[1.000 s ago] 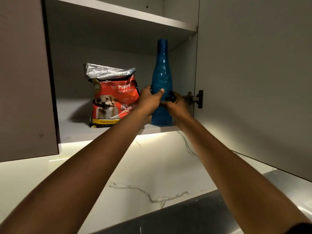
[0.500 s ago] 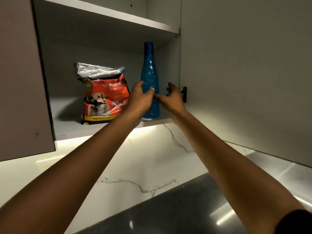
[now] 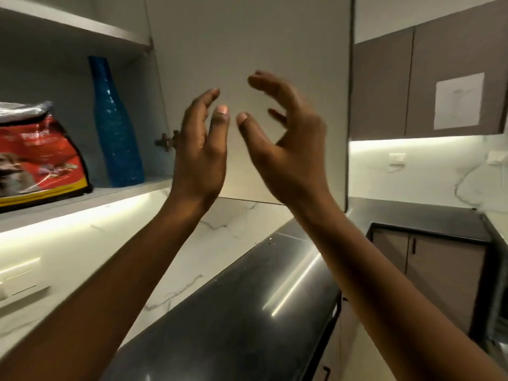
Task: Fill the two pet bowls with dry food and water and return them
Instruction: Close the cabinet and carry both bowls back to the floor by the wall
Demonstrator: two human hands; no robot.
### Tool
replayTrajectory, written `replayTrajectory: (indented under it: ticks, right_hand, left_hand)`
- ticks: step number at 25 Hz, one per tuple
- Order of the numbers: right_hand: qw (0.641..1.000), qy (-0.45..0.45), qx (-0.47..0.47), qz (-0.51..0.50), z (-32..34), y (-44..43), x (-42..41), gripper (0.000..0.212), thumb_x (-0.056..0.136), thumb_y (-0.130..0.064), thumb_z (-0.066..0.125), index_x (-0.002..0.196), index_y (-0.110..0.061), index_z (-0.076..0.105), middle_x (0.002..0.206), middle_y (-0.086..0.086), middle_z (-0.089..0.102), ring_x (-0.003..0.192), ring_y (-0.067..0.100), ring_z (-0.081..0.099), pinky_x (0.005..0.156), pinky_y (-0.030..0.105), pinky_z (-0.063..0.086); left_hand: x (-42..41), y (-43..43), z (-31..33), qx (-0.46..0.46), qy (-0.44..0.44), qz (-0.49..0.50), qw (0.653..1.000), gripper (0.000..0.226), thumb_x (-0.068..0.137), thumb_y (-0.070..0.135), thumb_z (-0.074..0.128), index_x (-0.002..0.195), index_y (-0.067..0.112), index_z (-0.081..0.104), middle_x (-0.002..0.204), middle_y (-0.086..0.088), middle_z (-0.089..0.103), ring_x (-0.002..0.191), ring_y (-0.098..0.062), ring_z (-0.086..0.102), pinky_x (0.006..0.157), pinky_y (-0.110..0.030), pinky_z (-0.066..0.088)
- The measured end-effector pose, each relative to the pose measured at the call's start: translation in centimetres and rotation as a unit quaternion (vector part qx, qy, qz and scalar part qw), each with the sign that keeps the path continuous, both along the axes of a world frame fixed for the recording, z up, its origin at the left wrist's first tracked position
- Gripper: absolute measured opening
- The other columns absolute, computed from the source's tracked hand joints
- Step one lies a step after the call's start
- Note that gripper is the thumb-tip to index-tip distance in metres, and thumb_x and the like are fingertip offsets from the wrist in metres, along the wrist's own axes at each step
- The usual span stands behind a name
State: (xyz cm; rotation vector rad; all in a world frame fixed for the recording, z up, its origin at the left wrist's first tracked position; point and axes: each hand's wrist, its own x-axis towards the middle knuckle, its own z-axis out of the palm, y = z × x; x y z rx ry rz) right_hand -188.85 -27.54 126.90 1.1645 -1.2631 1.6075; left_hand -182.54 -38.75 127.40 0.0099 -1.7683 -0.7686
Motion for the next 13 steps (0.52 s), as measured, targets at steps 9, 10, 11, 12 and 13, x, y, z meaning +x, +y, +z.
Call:
replayTrajectory:
  ticks: [9,10,11,12,13]
  right_hand:
    - [0.962,-0.226,0.067,0.137,-5.1,12.0,-9.2,0.059,0.106,-0.047,0.05,0.16,-0.025,0.046,0.161,-0.006,0.052,0.143,0.001,0.052,0.117,0.038,0.049]
    - [0.943,-0.255,0.096,0.191,-5.8,11.8,-9.3,0.053,0.111,-0.049,0.043,0.156,-0.024,0.05,0.15,-0.007,0.061,0.131,-0.01,0.059,0.109,0.03,0.054]
    - [0.932,-0.267,0.11,0.221,-6.4,11.6,-9.2,0.044,0.115,-0.045,0.038,0.15,-0.024,0.054,0.133,-0.013,0.066,0.114,-0.02,0.064,0.094,0.016,0.057]
    - [0.928,-0.272,0.115,0.229,-7.0,11.4,-9.1,0.037,0.116,-0.041,0.036,0.144,-0.027,0.055,0.121,-0.02,0.064,0.101,-0.025,0.064,0.079,0.006,0.055]
    - [0.922,-0.277,0.117,0.243,-7.4,11.4,-8.8,0.036,0.116,-0.041,0.036,0.144,-0.028,0.055,0.117,-0.022,0.062,0.097,-0.027,0.064,0.073,0.002,0.053]
  left_hand:
    - [-7.5,13.3,-2.2,-0.059,-0.055,0.056,0.995,0.067,0.105,0.047,0.058,0.164,0.031,0.033,0.176,0.005,0.024,0.161,-0.011,0.025,0.118,-0.023,0.027]
    - [-7.7,13.9,-2.1,-0.06,-0.073,0.077,0.993,0.07,0.104,0.048,0.059,0.166,0.031,0.031,0.177,0.005,0.021,0.162,-0.013,0.023,0.115,-0.021,0.024]
    - [-7.8,14.2,-2.1,-0.055,-0.09,0.094,0.99,0.072,0.104,0.049,0.059,0.166,0.03,0.03,0.178,0.004,0.02,0.162,-0.013,0.022,0.115,-0.02,0.023]
    - [-7.8,14.5,-2.2,-0.048,-0.103,0.103,0.988,0.073,0.103,0.049,0.059,0.167,0.029,0.029,0.178,0.004,0.019,0.162,-0.014,0.022,0.115,-0.02,0.023]
    - [-7.7,14.7,-2.4,-0.044,-0.11,0.107,0.987,0.074,0.103,0.049,0.059,0.167,0.027,0.029,0.178,0.004,0.019,0.162,-0.015,0.022,0.118,-0.022,0.024]
